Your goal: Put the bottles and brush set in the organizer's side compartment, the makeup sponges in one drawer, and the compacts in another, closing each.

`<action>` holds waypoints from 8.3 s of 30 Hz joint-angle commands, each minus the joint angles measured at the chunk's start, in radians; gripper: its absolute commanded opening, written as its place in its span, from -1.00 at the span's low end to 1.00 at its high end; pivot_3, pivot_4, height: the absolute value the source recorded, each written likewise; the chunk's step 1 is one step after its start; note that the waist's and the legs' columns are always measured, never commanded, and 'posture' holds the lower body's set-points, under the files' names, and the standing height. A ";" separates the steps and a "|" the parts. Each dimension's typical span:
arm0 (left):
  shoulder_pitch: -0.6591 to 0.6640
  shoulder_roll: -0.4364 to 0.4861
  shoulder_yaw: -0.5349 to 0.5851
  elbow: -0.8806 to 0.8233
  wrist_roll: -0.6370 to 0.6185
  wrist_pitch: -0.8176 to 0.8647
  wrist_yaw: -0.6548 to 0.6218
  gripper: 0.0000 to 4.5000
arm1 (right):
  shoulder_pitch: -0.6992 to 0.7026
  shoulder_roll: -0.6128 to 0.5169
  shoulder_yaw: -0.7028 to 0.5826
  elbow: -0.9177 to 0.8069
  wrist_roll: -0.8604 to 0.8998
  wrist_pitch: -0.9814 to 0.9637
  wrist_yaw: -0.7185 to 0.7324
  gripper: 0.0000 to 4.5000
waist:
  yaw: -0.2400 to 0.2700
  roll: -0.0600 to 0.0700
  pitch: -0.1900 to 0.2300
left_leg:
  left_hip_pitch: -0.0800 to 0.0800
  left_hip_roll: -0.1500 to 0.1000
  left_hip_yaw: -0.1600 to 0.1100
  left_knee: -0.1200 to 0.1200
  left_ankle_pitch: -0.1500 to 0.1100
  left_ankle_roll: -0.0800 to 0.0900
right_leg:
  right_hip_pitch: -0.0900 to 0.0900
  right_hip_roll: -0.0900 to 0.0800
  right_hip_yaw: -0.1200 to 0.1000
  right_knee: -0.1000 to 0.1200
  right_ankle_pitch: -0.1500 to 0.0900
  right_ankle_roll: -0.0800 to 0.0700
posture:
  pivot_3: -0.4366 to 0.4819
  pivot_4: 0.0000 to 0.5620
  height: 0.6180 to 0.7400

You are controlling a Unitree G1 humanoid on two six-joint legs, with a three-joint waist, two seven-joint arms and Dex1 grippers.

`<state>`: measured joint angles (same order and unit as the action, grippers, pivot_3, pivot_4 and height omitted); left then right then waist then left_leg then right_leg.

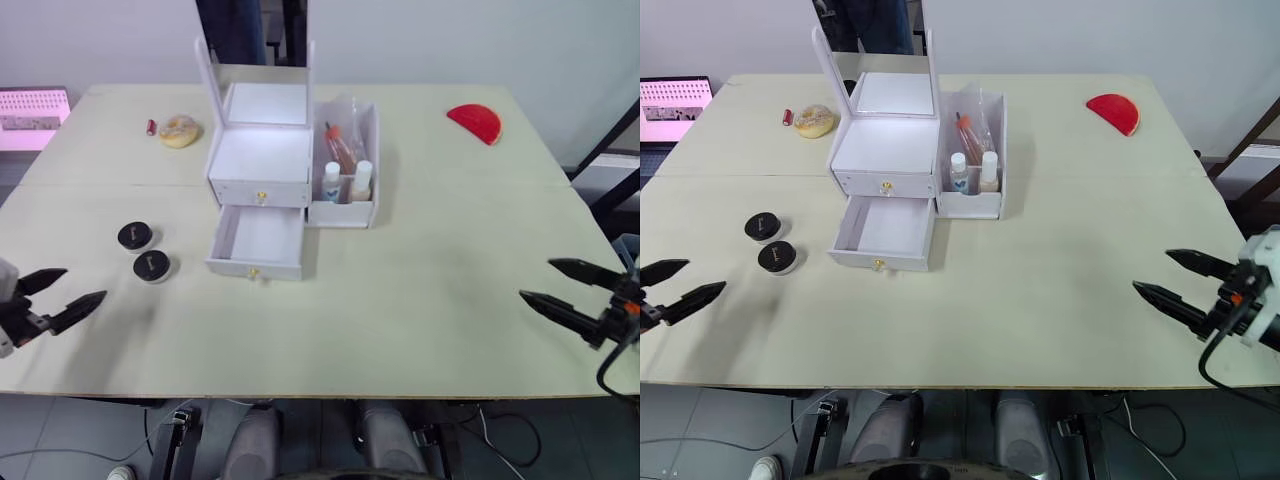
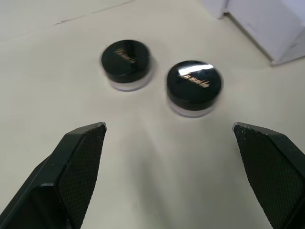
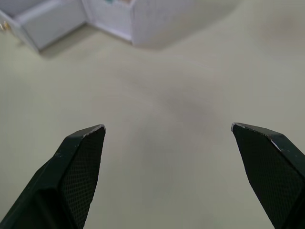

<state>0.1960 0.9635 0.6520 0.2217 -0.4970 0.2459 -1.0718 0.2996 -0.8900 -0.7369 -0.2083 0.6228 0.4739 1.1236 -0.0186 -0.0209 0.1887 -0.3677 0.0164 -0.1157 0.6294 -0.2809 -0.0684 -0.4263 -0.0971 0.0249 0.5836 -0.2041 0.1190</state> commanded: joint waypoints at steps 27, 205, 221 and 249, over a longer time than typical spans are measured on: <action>0.043 -0.429 -0.038 -0.622 0.010 0.264 0.595 0.99 | -0.746 0.078 0.481 -0.253 0.316 0.229 -0.234 1.00 | 0.009 -0.004 -0.001 | 0.010 0.001 0.000 0.002 0.000 0.000 | 0.006 0.000 0.001 0.009 0.001 -0.001 | -0.05 -0.47 0.99; -0.092 0.026 0.140 -0.043 0.132 0.286 0.140 0.98 | -0.135 0.006 0.098 0.020 0.021 -0.100 -0.083 1.00 | -0.003 -0.007 0.001 | 0.011 0.001 0.000 0.000 0.001 -0.001 | 0.004 0.000 0.001 0.013 -0.001 -0.001 | -0.05 -0.47 0.99; -0.407 -0.210 -0.181 -0.122 0.195 0.370 0.517 0.98 | -0.643 0.086 0.512 -0.286 0.267 0.187 -0.241 1.00 | 0.003 -0.008 0.000 | 0.011 0.001 -0.001 0.002 0.001 -0.001 | 0.006 0.001 0.001 0.013 0.003 -0.005 | -0.05 -0.47 0.99; -0.715 -0.287 -0.362 0.286 0.272 0.187 0.572 0.98 | -0.854 0.172 0.603 -0.282 0.282 0.221 -0.285 1.00 | 0.004 -0.008 0.000 | 0.011 0.000 -0.001 0.001 0.001 -0.001 | 0.005 0.001 0.000 0.013 0.005 -0.001 | -0.05 -0.47 0.99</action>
<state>-0.5051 0.6641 0.2867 0.5289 -0.2265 0.4435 -0.4988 -0.5399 -0.7231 -0.1231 -0.4655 0.8937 0.7035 0.8410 -0.0149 -0.0287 0.1883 -0.3569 0.0168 -0.1168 0.6309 -0.2794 -0.0698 -0.4212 -0.0964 0.0252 0.5969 -0.1995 0.1182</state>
